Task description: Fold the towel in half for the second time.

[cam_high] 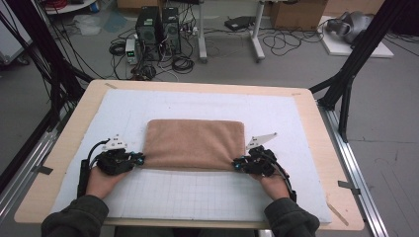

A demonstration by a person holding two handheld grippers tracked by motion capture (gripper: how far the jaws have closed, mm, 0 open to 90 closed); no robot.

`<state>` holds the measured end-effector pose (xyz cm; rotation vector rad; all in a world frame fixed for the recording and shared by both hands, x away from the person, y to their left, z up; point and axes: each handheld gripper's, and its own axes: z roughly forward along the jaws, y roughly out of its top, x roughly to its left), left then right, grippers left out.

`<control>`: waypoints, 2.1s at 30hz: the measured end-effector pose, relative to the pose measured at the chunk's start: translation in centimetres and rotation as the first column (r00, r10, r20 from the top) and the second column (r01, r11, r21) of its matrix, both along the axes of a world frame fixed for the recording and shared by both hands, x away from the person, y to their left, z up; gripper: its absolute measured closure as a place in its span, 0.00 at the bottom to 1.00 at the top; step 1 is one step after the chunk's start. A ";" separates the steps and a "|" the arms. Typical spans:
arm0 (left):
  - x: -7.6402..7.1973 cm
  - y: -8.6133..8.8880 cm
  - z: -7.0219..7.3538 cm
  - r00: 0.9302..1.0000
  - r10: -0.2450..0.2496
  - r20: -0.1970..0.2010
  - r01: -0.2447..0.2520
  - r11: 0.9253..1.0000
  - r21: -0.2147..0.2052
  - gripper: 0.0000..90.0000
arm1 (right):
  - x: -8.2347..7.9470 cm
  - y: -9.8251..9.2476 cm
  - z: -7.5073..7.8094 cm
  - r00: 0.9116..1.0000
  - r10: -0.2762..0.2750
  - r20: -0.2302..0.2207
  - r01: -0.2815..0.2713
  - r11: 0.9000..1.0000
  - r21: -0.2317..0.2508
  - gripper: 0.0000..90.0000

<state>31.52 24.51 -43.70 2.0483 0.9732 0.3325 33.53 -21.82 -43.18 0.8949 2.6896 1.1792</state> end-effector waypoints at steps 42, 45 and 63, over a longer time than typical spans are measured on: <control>-1.1 0.6 1.9 0.997 0.057 0.047 -0.053 0.995 -0.088 0.22 | -0.3 0.9 3.0 0.987 -0.069 0.146 0.056 0.994 0.090 0.20; -1.2 0.8 2.0 0.998 0.049 0.034 -0.046 0.995 -0.092 0.21 | -0.5 0.6 3.1 0.986 -0.079 0.149 0.064 0.992 0.105 0.18; -2.7 0.7 2.8 0.997 0.021 0.068 -0.016 0.997 -0.082 0.10 | -2.1 -2.1 3.4 0.977 -0.126 0.172 0.109 0.988 0.105 0.13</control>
